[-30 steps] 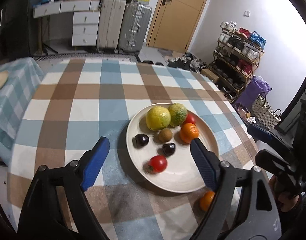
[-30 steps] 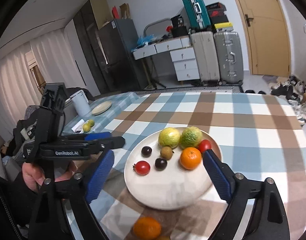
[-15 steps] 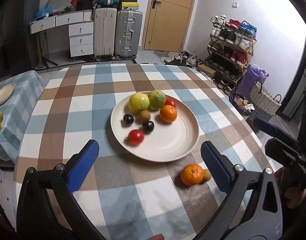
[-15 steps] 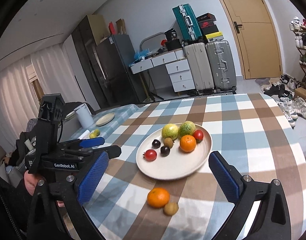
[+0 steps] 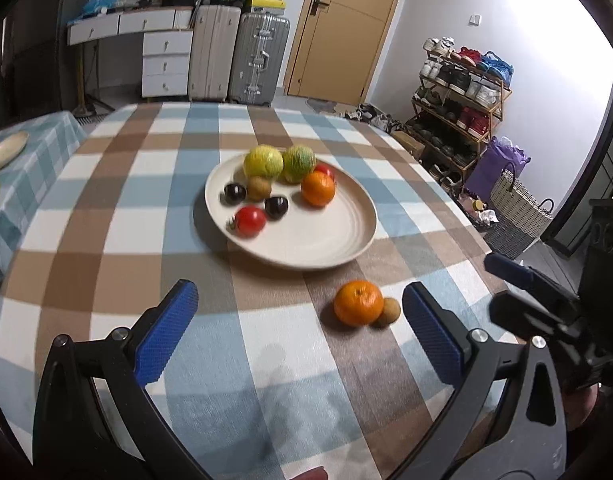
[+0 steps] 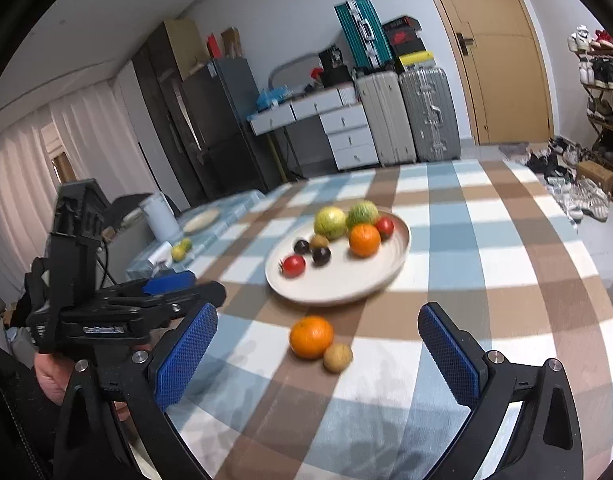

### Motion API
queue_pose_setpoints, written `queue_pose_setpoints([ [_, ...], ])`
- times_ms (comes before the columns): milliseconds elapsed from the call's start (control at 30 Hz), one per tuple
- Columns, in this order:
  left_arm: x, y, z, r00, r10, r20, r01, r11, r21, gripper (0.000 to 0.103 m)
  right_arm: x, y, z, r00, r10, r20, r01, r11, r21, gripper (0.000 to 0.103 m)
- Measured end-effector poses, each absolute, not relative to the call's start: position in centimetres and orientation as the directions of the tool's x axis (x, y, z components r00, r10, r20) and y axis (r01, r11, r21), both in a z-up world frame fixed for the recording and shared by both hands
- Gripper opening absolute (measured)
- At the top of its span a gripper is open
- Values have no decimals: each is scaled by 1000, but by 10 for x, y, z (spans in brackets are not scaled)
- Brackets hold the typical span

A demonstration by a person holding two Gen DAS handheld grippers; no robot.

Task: Organize fruits
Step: 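Lift both tools back toward the last mandarin and brown fruit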

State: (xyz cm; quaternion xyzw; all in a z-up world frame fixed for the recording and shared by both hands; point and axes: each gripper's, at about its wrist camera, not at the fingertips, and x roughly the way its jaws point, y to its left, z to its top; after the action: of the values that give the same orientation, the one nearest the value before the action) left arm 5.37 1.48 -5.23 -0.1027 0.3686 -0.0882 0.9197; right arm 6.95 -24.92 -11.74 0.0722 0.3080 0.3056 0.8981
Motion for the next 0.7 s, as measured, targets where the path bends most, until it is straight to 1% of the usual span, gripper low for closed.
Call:
queue_pose_setpoints([
  [167, 50, 19, -69, 700, -237, -674, 69, 961, -266, 102, 72, -243, -136, 580, 598, -554, -507, 797, 329, 103],
  [333, 55, 29, -84, 677, -261, -688, 45, 948, -315, 102, 75, -232, -150, 543, 591, -597, -511, 796, 323, 103],
  [567, 61, 34, -94, 661, -260, -703, 33, 947, -319, 102, 84, -220, -162, 495, 587, -640, -527, 789, 316, 102],
  [667, 64, 36, -97, 656, -261, -708, 27, 946, -323, 102, 90, -211, -164, 478, 569, -669, -546, 789, 282, 92],
  [700, 64, 37, -97, 655, -262, -709, 25, 945, -326, 102, 92, -208, -165, 468, 569, -676, -551, 786, 279, 86],
])
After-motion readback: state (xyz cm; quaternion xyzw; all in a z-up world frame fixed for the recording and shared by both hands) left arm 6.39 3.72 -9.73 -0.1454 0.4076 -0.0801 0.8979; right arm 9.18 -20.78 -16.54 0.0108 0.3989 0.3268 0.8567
